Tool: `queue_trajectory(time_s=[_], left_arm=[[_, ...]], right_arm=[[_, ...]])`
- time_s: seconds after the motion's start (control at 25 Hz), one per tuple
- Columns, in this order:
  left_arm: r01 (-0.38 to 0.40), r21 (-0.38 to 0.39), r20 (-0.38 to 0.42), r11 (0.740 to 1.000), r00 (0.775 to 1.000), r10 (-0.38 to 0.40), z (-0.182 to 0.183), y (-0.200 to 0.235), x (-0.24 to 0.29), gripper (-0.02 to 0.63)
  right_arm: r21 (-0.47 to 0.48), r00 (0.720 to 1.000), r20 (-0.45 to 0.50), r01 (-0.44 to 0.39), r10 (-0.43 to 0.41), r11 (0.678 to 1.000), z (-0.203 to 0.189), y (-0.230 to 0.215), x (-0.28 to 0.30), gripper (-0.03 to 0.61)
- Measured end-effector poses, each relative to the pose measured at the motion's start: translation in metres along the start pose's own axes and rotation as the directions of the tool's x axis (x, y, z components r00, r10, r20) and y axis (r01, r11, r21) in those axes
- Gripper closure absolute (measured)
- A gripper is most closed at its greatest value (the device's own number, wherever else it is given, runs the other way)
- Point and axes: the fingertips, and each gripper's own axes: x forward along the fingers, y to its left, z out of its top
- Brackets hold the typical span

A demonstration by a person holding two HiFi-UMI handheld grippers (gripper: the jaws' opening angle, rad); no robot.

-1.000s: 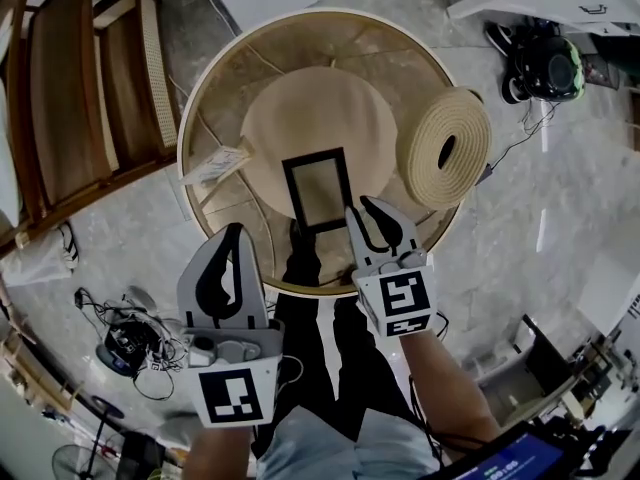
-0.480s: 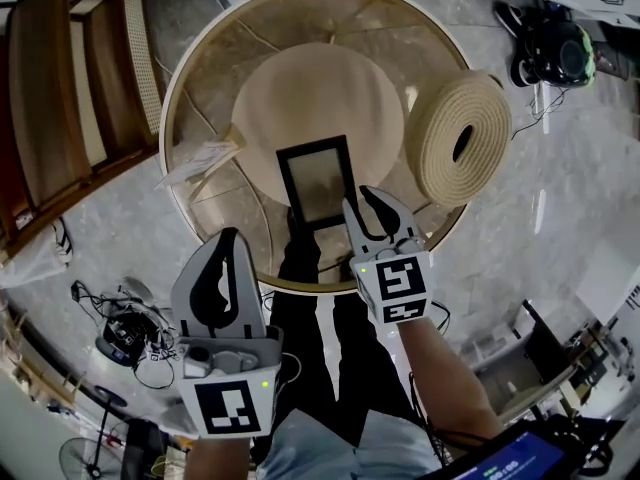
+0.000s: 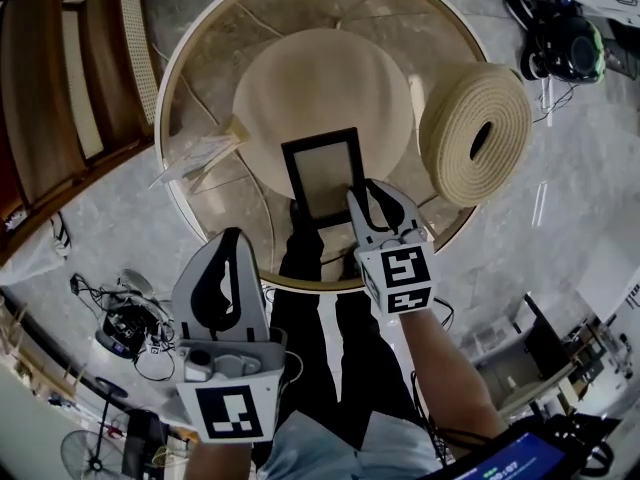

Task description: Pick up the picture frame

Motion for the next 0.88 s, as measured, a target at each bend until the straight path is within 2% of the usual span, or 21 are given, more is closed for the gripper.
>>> queue_trajectory(time_s=[0.24, 0.44, 0.88], left_arm=[[-0.001, -0.006, -0.005, 1.000, 1.000, 0.001, -0.006, 0.004, -0.003, 0.598], [-0.001, 0.000, -0.003, 1.000, 1.000, 0.001, -0.001, 0.006, -0.002, 0.598], [-0.004, 0.008, 0.030, 1.000, 1.000, 0.004, 0.011, 0.003, -0.016, 0.598]], right_arm=[[0.046, 1.000, 0.011, -0.016, 0.016, 0.999, -0.003, 0.004, 0.003, 0.463], [0.111, 1.000, -0.002, -0.021, 0.021, 0.994, -0.002, -0.001, 0.003, 0.492], [0.044, 1.000, 0.030, 0.003, -0.005, 0.999, 0.015, 0.006, -0.012, 0.499]])
